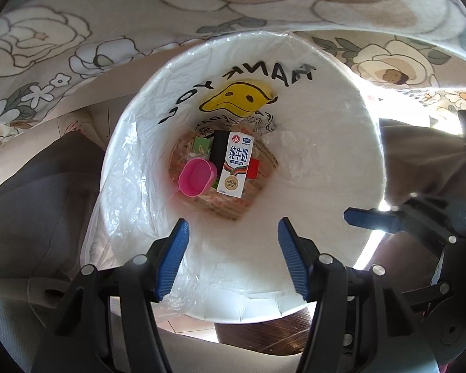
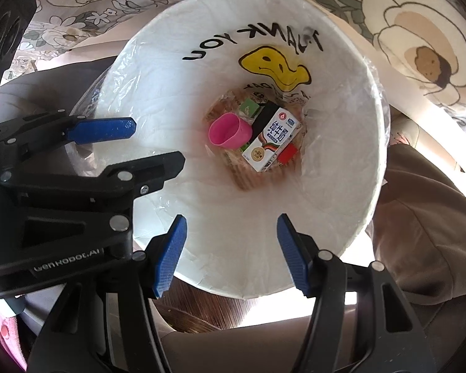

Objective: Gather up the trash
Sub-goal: 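Move both tools back over the bed toward the yogurt cup and white box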

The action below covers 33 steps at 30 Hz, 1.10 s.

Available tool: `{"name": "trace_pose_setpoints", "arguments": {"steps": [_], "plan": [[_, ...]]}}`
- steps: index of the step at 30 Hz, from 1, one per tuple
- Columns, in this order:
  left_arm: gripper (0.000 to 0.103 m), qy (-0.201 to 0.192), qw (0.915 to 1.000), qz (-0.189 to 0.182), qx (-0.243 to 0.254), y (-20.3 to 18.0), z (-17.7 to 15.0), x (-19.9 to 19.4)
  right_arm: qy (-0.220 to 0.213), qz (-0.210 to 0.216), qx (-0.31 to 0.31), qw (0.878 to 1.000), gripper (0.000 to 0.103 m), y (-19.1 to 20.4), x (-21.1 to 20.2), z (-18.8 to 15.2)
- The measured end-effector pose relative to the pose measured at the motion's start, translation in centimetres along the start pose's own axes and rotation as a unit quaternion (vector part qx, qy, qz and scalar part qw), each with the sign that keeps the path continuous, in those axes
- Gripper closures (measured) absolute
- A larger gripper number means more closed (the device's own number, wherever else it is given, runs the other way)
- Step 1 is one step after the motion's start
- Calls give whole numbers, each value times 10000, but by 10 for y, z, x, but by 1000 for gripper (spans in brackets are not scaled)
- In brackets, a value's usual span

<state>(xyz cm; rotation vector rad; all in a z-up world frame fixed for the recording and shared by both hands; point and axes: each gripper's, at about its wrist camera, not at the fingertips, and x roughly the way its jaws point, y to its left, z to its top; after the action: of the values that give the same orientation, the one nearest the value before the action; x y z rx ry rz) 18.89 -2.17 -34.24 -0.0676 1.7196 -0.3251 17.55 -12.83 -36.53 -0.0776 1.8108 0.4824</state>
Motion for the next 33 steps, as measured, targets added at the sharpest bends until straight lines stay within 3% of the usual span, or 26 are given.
{"name": "trace_pose_setpoints", "arguments": {"steps": [7, 17, 21, 27, 33], "plan": [[41, -371, 9990, 58, 228, -4, -19, -37, -288, 30, -101, 9995, 42, 5, -33, -20], [40, -1417, 9891, 202, 344, -2, -59, -127, -1044, -33, -306, 9941, 42, 14, -107, -62], [36, -1916, 9803, 267, 411, -7, -73, -169, -1425, 11, -408, 9890, 42, 22, -142, -78], [26, -2737, 9604, 234, 473, -19, -87, -230, -2156, -77, -588, 9747, 42, 37, -202, -101], [22, -3268, 9428, 247, 605, -32, -97, -274, -2781, -183, -684, 9580, 42, 42, -257, -122]]}}
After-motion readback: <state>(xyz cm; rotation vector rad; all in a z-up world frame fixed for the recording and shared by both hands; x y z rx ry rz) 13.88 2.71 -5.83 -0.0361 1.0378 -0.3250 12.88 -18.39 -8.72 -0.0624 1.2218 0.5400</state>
